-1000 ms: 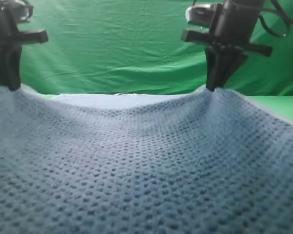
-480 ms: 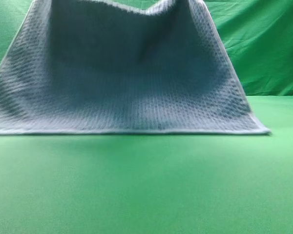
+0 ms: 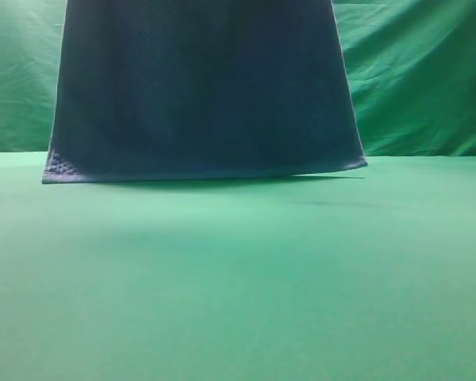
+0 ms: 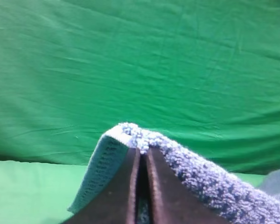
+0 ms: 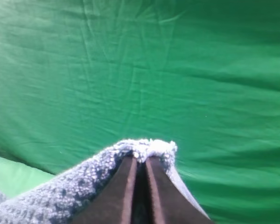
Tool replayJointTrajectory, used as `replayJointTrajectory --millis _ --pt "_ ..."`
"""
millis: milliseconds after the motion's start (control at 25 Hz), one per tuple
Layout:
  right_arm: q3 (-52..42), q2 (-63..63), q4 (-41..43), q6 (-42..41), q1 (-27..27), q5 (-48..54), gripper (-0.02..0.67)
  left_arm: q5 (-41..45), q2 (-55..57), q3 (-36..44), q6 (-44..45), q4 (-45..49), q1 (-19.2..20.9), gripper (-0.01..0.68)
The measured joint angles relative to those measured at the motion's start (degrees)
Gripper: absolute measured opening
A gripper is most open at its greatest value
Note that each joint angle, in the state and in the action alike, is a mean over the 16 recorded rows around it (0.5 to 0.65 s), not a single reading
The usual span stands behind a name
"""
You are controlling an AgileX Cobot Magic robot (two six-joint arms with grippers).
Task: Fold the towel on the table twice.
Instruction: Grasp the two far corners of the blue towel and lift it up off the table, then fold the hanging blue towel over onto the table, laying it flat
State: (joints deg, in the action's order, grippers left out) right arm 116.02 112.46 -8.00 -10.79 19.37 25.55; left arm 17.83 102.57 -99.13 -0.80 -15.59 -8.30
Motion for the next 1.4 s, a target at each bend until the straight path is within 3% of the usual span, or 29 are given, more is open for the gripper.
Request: replayJointTrajectory --millis 800,1040,1400 --pt "-1.87 -5.40 10.76 7.99 0.00 27.07 0.000 19.59 -6.41 2.53 7.75 -0.25 -0.04 0.000" --pt "-10.71 -10.69 9.98 8.41 0.00 27.19 0.000 21.11 -10.02 9.24 7.74 -0.29 -0.07 0.000" --pt "-33.21 -23.81 7.69 8.45 0.00 20.87 0.000 20.20 -17.99 22.23 7.51 -0.36 -1.96 0.000"
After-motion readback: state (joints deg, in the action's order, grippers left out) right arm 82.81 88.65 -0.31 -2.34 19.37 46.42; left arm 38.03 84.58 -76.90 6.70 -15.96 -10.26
